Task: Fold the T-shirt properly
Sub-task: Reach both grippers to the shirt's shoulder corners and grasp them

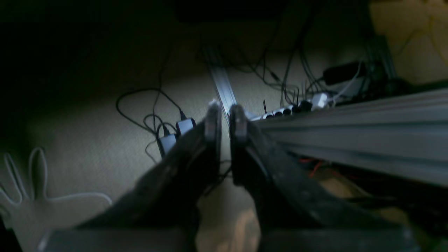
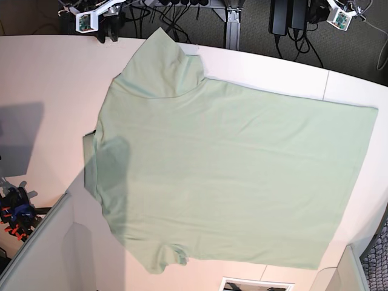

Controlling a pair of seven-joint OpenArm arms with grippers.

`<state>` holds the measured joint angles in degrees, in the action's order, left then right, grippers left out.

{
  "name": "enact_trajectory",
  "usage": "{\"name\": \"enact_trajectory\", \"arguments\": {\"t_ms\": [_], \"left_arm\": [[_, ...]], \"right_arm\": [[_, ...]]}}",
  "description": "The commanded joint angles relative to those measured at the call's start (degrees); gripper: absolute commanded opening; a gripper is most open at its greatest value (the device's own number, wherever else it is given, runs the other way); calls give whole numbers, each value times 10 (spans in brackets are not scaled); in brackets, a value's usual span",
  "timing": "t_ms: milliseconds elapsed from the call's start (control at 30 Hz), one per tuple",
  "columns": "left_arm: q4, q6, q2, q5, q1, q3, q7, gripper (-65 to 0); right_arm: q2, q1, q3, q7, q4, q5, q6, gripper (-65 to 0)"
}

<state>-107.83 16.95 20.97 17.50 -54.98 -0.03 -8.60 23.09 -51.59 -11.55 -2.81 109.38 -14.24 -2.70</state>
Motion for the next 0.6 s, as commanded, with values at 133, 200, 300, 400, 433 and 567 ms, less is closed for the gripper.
{"name": "enact_trajectory", "arguments": {"t_ms": [133, 200, 300, 400, 433, 567], "left_arm": [[-35, 2, 3, 3, -25, -17, 1, -541], [-35, 2, 3, 3, -25, -17, -7, -491], [-35, 2, 3, 3, -27, -17, -9, -435], [-36, 2, 3, 3, -37, -19, -14, -424], [-39, 2, 3, 4, -38, -19, -25, -424], [-66, 2, 3, 19, -38, -19, -81, -424]], "right_arm": [[-27, 29, -17, -9, 10, -75, 8, -215], [-43, 43, -17, -18, 8, -93, 9, -215], [-68, 65, -17, -48, 7, -117, 9, -215], [-90, 82, -17, -52, -10, -117, 12, -215], [-97, 89, -17, -52, -20, -118, 12, -215], [-99, 116, -5, -59, -54, -128, 10, -215]]}}
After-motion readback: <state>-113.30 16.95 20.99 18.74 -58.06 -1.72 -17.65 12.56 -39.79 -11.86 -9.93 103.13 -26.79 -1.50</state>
